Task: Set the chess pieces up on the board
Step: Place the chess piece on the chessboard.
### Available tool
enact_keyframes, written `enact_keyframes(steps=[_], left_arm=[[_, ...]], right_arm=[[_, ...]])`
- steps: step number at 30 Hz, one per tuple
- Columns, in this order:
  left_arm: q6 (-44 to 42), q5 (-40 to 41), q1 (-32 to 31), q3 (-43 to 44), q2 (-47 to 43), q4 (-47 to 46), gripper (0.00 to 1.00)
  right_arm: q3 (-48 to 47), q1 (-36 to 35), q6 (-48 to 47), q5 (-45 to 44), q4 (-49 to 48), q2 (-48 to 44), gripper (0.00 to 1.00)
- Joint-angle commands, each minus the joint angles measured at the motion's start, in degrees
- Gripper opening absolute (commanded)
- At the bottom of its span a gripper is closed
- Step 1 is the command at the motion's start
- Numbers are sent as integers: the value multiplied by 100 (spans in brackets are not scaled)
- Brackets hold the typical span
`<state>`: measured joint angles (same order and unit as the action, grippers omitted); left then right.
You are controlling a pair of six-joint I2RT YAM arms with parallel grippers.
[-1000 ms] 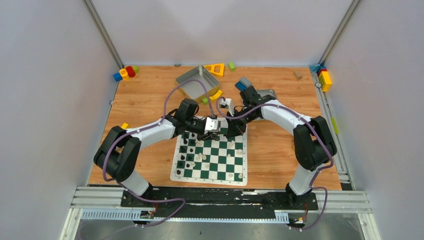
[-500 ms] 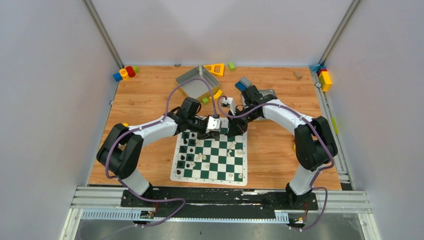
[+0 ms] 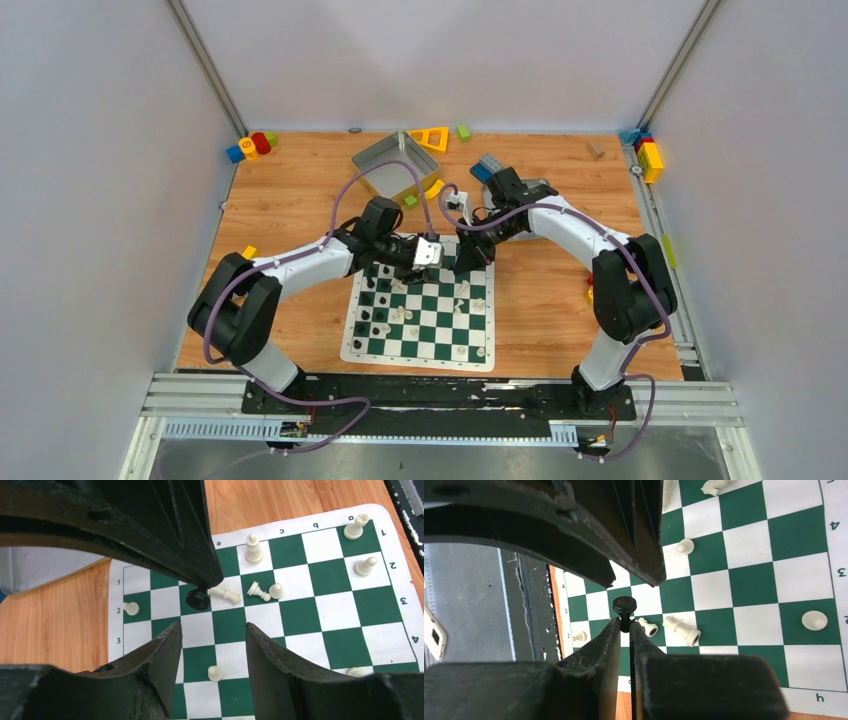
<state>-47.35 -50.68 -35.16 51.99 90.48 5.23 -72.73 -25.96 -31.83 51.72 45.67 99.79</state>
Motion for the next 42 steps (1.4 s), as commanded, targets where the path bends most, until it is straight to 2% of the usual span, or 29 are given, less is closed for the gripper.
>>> enact_keyframes(steps=[1, 15, 34, 42], left_arm=[[-223, -157, -147, 179, -113, -175, 58], [-18, -64, -205, 199, -212, -431, 57], [169, -243, -294, 238, -268, -470, 46], [164, -277, -316, 271, -238, -362, 36]], right_arm=[[-268, 2, -140, 420, 113, -82, 0], [-248, -2, -231, 500, 217, 5, 0], [-329, -7, -255, 516, 293, 182, 0], [-325, 1, -266, 494, 299, 209, 0]])
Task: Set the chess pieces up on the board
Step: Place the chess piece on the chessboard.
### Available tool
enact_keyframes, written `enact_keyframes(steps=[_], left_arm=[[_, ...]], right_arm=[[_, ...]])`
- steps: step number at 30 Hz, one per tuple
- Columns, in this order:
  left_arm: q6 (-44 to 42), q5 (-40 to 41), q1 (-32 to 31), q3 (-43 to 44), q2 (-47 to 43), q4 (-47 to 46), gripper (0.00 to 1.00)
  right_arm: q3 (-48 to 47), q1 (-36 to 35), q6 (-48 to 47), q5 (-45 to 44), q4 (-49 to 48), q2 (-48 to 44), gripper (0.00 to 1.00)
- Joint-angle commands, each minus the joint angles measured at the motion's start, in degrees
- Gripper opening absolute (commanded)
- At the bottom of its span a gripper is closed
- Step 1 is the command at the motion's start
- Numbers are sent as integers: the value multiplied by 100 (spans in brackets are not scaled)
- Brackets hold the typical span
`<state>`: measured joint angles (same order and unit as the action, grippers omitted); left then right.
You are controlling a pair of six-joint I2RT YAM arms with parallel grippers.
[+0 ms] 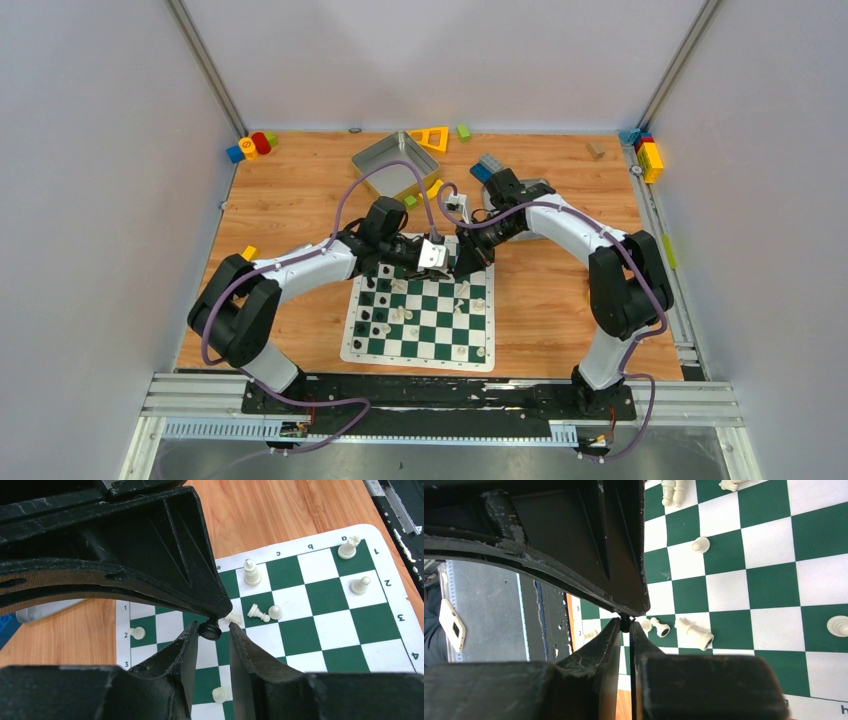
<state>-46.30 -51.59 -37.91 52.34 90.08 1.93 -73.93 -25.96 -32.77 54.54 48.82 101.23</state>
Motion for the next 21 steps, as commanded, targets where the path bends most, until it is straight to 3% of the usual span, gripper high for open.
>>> enact_keyframes(steps=[1, 18, 21], left_arm=[[51, -191, -45, 251, -190, -16, 36], [9, -166, -58, 356, -96, 355, 10], [158, -70, -51, 358, -108, 357, 2]], right_arm=[[-209, -3, -171, 214, -15, 64, 0], [-270, 1, -127, 106, -24, 8, 0], [-267, 18, -104, 38, -23, -43, 9]])
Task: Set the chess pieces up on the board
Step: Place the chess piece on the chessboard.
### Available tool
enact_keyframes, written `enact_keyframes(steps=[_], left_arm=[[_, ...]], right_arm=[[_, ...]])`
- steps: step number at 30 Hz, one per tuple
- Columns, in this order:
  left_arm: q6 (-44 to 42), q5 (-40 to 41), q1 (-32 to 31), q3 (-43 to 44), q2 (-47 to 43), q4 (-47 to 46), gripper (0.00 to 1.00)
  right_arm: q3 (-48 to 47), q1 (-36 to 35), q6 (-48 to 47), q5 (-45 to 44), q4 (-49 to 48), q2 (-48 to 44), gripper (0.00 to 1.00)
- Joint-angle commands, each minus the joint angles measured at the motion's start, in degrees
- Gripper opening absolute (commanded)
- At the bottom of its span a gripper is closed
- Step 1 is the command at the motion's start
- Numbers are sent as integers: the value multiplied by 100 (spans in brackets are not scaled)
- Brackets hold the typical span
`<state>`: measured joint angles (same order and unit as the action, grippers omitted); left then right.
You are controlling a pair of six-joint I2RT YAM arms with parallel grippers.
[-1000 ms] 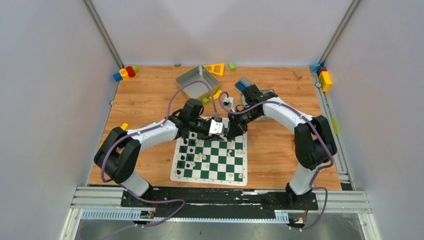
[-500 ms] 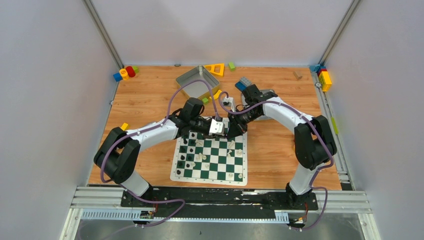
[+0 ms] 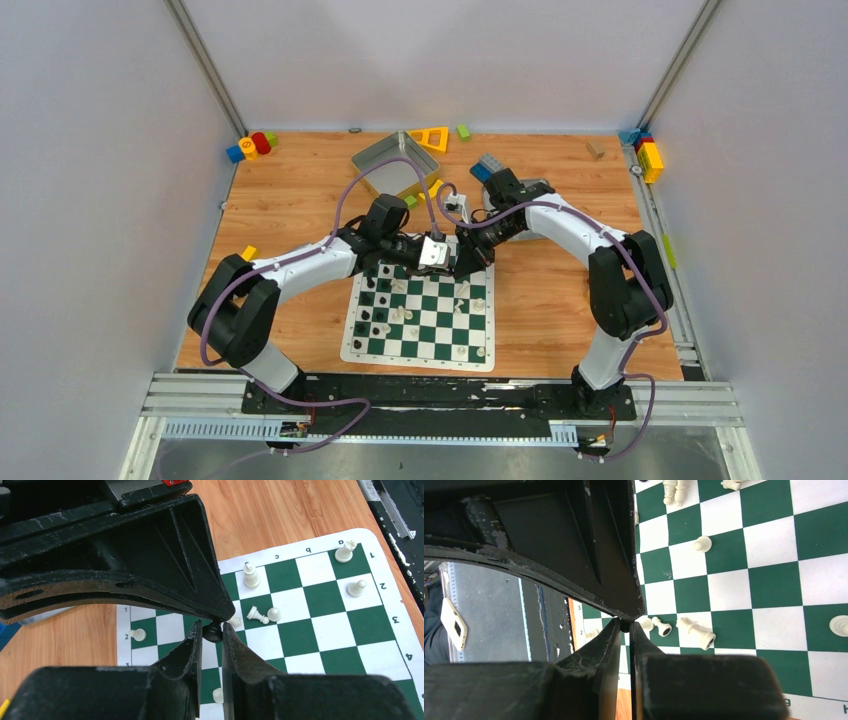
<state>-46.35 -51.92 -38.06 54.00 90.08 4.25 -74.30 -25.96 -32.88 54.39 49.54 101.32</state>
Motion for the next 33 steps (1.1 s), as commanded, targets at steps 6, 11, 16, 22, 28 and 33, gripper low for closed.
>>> enact_keyframes(steps=[6, 11, 16, 22, 28, 33], left_arm=[[627, 223, -4, 55, -261, -218, 0], [1495, 197, 211, -165, -480, -909, 0], [2397, 211, 514, -243, -669, -1614, 0], [3822, 270, 770, -274, -778, -2381, 0], [5045, 386, 869, -332, -760, -3118, 0], [5676, 424, 872, -438, -729, -3639, 0]], right_arm=[[-320, 190, 66, 0, -134, -271, 33], [-314, 486, 423, 86, -469, -599, 44], [-57, 622, 1118, 174, -1438, -1028, 45], [252, 635, 2046, 41, -2614, -1515, 46], [306, 634, 2859, 13, -3252, -1643, 46], [251, 631, 3228, 288, -3401, -1479, 45]])
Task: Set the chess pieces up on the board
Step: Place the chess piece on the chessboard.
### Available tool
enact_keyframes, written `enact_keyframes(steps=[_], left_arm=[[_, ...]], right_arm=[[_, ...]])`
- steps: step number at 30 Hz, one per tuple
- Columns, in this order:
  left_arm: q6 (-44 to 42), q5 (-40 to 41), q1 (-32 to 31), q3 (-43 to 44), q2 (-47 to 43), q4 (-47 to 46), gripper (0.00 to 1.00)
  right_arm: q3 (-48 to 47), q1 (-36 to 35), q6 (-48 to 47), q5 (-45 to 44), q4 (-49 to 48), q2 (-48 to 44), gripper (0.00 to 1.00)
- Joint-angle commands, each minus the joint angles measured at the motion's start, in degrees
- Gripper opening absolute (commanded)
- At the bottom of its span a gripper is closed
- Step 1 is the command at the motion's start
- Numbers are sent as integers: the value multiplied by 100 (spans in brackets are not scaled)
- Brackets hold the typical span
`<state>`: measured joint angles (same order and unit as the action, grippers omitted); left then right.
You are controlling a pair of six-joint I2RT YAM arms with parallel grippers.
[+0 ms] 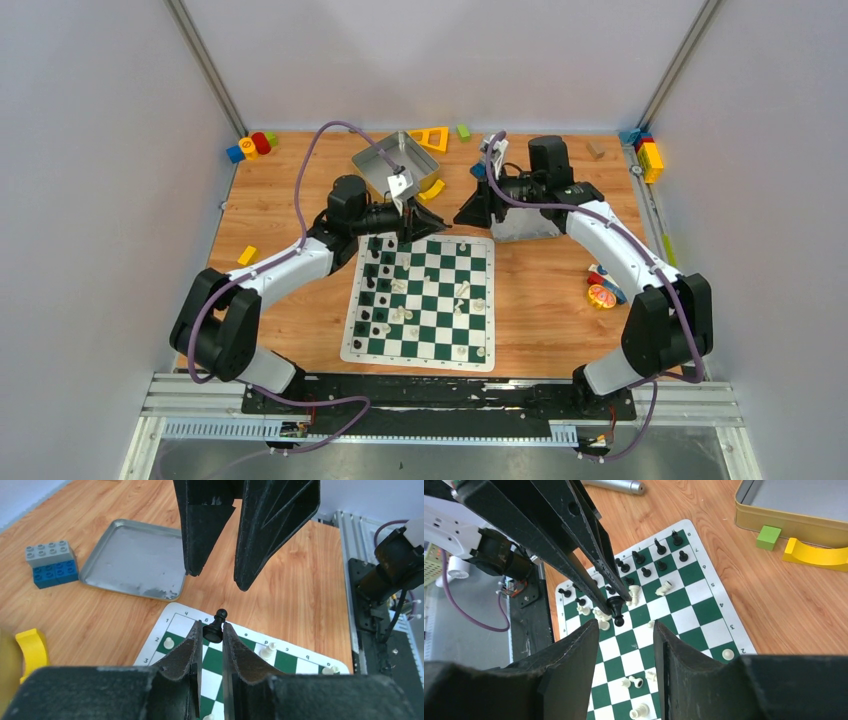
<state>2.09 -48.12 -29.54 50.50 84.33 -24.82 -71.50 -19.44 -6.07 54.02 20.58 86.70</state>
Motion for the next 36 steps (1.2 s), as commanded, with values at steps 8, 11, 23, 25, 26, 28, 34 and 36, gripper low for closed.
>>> enact_keyframes(steps=[8, 11, 23, 25, 26, 28, 34, 36], left_arm=[[1046, 34, 18, -114, -128, -915, 0], [1086, 37, 22, -124, -109, -977, 0], [1188, 8, 18, -136, -58, -1113, 0], [1184, 9, 18, -137, -58, -1117, 0], [1188, 11, 18, -141, -53, -1121, 0], [1203, -9, 18, -145, -45, -1142, 0], [1198, -38, 20, -170, -23, -1169, 0], [1198, -41, 19, -187, -23, -1181, 0]], right_arm=[[-67, -16, 571, 674, -550, 202, 39], [-48, -19, 731, 779, -554, 231, 39], [-99, -27, 781, 1037, -551, 377, 26], [-124, -25, 790, 1069, -555, 399, 24], [-126, -29, 798, 1075, -559, 401, 22], [-143, -25, 795, 1088, -562, 408, 20], [-179, -25, 799, 1097, -555, 410, 19], [-188, -27, 808, 1100, -554, 416, 19]])
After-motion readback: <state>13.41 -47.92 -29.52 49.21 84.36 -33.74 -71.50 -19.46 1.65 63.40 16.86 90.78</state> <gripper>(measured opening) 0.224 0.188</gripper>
